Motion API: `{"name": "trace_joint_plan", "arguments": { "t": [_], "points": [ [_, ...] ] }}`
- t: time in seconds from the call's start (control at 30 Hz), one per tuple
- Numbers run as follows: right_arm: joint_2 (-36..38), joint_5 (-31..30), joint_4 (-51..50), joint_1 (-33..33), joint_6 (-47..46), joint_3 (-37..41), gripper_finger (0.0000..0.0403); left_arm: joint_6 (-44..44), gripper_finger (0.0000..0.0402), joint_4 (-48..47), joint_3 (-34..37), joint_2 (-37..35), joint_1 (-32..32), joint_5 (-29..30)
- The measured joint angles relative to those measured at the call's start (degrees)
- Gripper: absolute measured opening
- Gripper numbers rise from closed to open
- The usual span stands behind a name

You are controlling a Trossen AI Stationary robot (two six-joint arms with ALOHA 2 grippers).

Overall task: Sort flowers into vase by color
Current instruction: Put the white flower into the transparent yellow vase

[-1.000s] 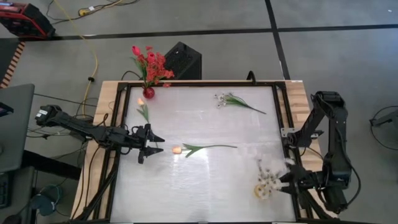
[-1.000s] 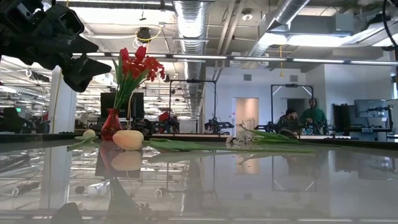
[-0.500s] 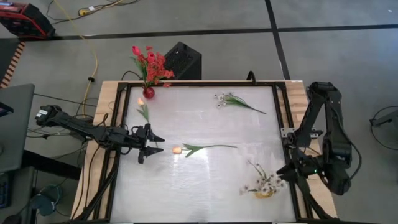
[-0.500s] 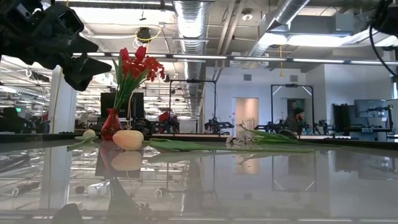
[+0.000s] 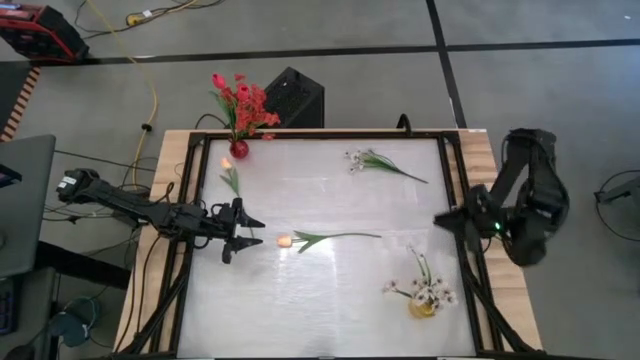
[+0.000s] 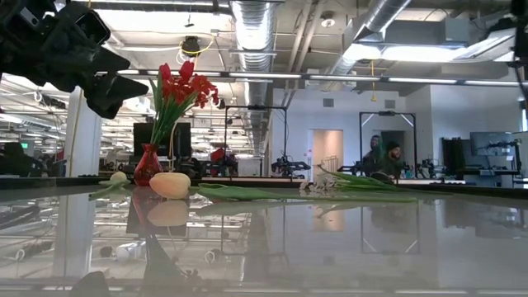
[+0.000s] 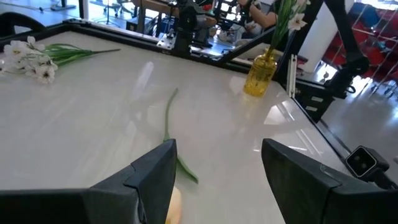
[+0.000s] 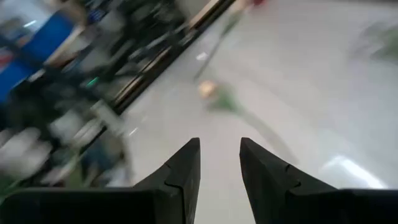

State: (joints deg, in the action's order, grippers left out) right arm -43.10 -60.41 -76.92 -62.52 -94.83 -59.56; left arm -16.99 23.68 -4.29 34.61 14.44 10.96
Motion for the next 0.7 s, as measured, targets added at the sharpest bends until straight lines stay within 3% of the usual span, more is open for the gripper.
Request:
{"name": "trace_joint_plan", "arguments": {
  "t": [0.37,0.57,0.7],
  "points": [
    [4.9,4.0,2.3,24.9,16.2,-0.1,0.0137,3.9,0.0224,-0.4,0.0,0.0,0.0,0.0],
    [-0.6,14.0,17.6,39.4,34.1,-0.1,0.0137,7.8,0.0224,-0.3,0.0,0.0,0.0,0.0],
    [-4.8,24.5,23.8,53.8,44.1,-0.1,0.0136,10.9,0.0224,0.1,0.0,0.0,0.0,0.3]
  ]
}}
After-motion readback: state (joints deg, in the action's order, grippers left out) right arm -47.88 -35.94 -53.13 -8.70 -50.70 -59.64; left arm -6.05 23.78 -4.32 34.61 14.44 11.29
